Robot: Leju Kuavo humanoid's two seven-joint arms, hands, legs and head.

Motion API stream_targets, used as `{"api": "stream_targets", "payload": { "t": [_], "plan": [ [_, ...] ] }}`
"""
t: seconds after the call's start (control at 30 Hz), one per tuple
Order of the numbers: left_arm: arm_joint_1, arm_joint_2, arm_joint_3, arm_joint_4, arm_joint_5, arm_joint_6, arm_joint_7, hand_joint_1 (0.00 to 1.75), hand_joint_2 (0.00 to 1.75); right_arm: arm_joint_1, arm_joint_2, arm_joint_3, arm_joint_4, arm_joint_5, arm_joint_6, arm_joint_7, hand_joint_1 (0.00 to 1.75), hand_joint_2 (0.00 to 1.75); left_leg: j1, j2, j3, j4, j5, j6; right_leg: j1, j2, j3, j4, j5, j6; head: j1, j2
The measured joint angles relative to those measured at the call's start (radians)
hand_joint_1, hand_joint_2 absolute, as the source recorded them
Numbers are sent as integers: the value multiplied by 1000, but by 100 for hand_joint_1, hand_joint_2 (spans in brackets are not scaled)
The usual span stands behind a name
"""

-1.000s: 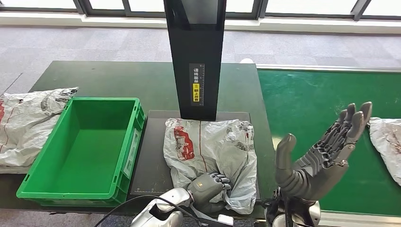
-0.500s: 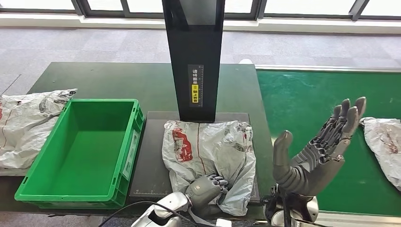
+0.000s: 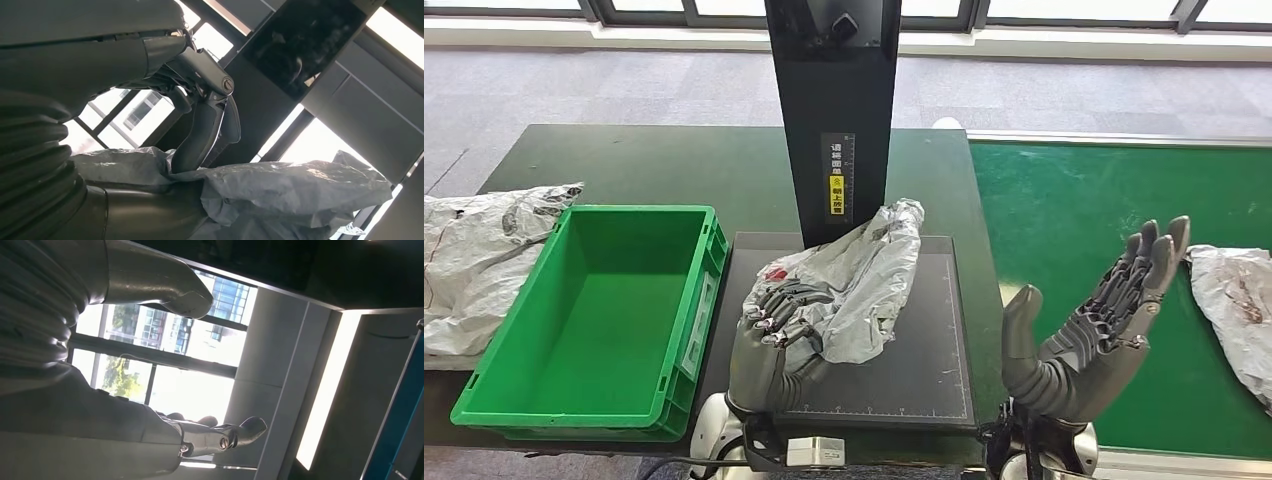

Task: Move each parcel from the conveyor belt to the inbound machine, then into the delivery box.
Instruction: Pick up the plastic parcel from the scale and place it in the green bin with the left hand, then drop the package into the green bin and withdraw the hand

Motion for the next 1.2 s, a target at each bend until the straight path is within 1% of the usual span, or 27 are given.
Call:
{"api": "stream_targets", "payload": {
  "t": [0.17, 0.27, 0.43, 0.6, 0.67, 0.73, 0.8, 0.87, 1.0, 1.2],
  "plan": [
    [28, 7, 5, -51, 5, 2, -2, 175, 175, 0, -2, 0, 0, -9, 0, 0, 0, 175, 0, 0, -1, 0, 0, 0, 0, 0, -1, 0, 0, 0, 0, 0],
    [39, 13, 5, -65, -9, -3, 13, 175, 175, -3, -5, 0, 0, -17, 0, 0, 0, 175, 0, 0, -1, 0, 0, 0, 0, 0, -1, 0, 0, 0, 0, 0],
    [46, 19, 5, -68, -80, -33, 57, 175, 175, -13, -13, 4, 0, -33, 0, 0, 0, 175, 0, 0, -1, 0, 0, 0, 0, 0, -1, 0, 0, 0, 0, 0],
    [46, 20, 5, -63, -94, -40, 71, 175, 175, -19, -20, 6, 2, -37, 0, 0, 0, 175, 0, 0, -1, 0, 0, 0, 0, 0, -1, 0, 0, 0, 0, 0],
    [45, 20, 5, -58, -96, -57, 79, 175, 175, -22, -22, 6, 3, -38, 0, 0, 0, 175, 0, 0, -1, 0, 0, 0, 0, 0, -1, 0, 0, 0, 0, 0],
    [37, 20, 5, -41, -101, -99, 93, 175, 175, -25, -23, 7, 4, -39, 0, 0, 0, 175, 0, 0, -1, 0, 0, 0, 0, 0, -2, 0, 0, 0, 0, 0],
    [15, 18, 5, 1, -106, -153, 108, 175, 175, -33, -23, 7, 5, -40, 0, 0, 0, 175, 0, 0, -1, 0, 0, 0, 0, 0, -2, 0, 0, 0, 0, 0],
    [-27, 8, 6, 76, -106, -188, 118, 175, 175, -43, -23, 7, 7, -36, 0, 0, 0, 175, 0, 0, -1, 0, 0, 0, 0, 0, -2, 0, 1, 0, 0, 0],
    [-123, -29, 17, 275, -104, -199, 115, 175, 175, -48, -23, 7, 8, -21, 0, 0, 0, 175, 0, 0, -1, 0, 1, 1, 0, -1, -2, 0, 2, 0, 0, 0],
    [-213, -56, 31, 498, -125, -218, 118, 175, 175, -51, -22, 7, 9, -19, 0, 0, 0, 175, 0, 0, -2, 0, 1, 0, 0, -1, -2, 0, 2, 0, 0, 0]
  ]
}}
